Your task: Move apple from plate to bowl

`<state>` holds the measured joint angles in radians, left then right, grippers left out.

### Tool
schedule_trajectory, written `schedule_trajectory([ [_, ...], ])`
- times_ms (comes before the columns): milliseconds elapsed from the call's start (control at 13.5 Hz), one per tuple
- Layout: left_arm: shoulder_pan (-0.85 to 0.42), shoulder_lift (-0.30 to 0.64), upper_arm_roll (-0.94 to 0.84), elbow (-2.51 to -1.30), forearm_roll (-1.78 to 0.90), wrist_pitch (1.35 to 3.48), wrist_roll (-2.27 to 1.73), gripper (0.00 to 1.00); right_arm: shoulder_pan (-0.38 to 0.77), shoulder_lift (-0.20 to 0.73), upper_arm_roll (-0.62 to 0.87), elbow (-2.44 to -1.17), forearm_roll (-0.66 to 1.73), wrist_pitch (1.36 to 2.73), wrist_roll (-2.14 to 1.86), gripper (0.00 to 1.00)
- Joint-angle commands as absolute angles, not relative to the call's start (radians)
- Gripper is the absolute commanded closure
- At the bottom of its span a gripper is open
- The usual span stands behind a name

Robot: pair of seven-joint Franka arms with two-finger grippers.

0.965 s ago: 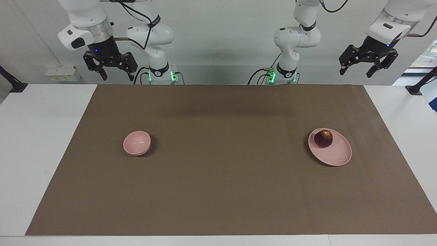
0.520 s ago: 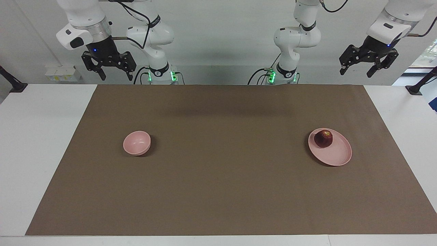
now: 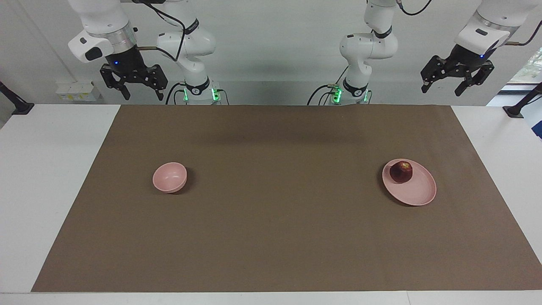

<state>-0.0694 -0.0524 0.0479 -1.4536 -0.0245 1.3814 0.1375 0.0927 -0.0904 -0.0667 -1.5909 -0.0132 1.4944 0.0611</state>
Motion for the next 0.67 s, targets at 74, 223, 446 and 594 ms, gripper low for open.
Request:
schedule_trajectory([
  [74, -0.069, -0.087, 0.043, -1.502, -0.014, 1.413, 0.136, 0.0, 0.077, -0.114, -0.064, -1.623, 0.003, 1.511, 0.031, 0.0],
  [223, -0.064, -0.115, 0.044, -1.576, -0.015, 1.509, 0.149, 0.0, 0.077, -0.117, -0.064, -1.629, 0.006, 1.511, 0.029, 0.0],
  [446, -0.063, -0.143, 0.046, -1.696, -0.015, 1.664, 0.15, 0.0, 0.077, -0.112, -0.064, -1.634, 0.009, 1.522, 0.031, 0.0],
  [594, -0.045, -0.14, 0.048, -1.759, -0.015, 1.709, 0.149, 0.0, 0.08, -0.107, -0.063, -1.643, 0.011, 1.549, 0.035, 0.0],
])
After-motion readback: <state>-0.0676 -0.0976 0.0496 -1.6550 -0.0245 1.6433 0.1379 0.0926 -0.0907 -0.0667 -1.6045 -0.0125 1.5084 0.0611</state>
